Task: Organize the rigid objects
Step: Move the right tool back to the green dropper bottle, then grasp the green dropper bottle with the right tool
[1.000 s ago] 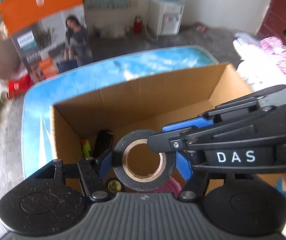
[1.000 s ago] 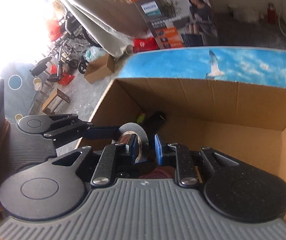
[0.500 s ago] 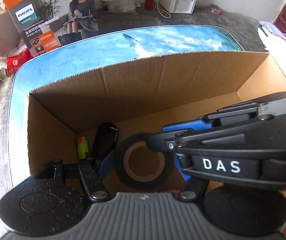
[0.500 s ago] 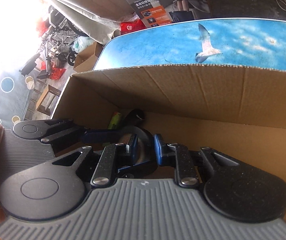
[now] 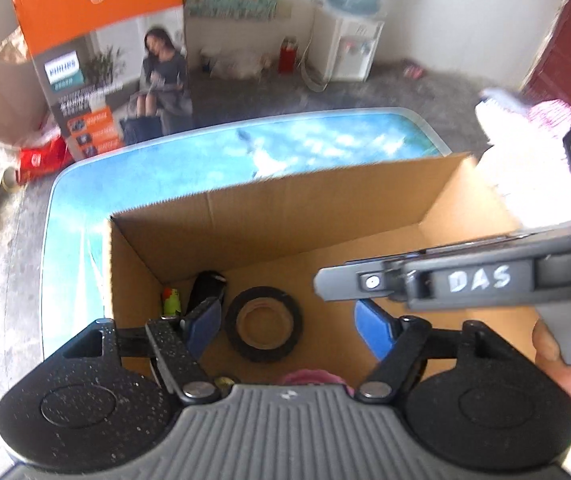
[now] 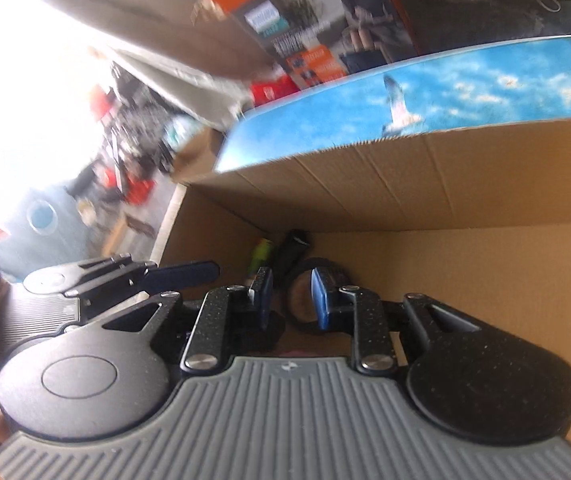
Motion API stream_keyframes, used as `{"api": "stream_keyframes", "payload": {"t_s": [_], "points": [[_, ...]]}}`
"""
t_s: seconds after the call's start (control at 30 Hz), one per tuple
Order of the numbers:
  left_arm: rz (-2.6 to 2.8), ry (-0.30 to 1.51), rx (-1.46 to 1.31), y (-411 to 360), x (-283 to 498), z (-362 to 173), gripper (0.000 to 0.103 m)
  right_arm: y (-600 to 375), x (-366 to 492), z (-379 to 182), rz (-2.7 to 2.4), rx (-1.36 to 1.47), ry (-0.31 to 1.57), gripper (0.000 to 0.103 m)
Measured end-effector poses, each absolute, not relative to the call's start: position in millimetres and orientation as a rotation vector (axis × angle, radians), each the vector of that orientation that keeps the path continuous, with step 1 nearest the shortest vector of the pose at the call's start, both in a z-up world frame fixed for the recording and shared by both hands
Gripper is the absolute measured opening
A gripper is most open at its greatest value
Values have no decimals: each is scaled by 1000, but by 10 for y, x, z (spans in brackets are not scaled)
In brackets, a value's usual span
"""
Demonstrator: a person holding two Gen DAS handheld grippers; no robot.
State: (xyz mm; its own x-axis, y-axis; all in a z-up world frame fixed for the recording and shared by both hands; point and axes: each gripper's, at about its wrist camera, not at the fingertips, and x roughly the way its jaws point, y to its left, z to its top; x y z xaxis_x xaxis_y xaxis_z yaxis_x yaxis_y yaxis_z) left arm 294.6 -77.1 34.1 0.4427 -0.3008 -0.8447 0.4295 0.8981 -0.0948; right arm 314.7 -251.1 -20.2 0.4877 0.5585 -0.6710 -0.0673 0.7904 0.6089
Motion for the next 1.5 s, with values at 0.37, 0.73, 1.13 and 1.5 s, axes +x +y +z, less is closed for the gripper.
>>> {"api": "stream_keyframes", "payload": {"t_s": [0.37,0.73,1.13,1.5], "points": [[-547,805,207,-575,1825,876,83,-2858,1332,444,420,670,653,30],[-597,764,180,-464,821,495,88,-2778,11,73,244,577,588,53],[-694,657,283,-1115,495,-311,82,-2539,18,-336,173,394,687,53],[-629,588,334,-1358,711,-456,47,-2436,575,-289,250,302,702,36]]}}
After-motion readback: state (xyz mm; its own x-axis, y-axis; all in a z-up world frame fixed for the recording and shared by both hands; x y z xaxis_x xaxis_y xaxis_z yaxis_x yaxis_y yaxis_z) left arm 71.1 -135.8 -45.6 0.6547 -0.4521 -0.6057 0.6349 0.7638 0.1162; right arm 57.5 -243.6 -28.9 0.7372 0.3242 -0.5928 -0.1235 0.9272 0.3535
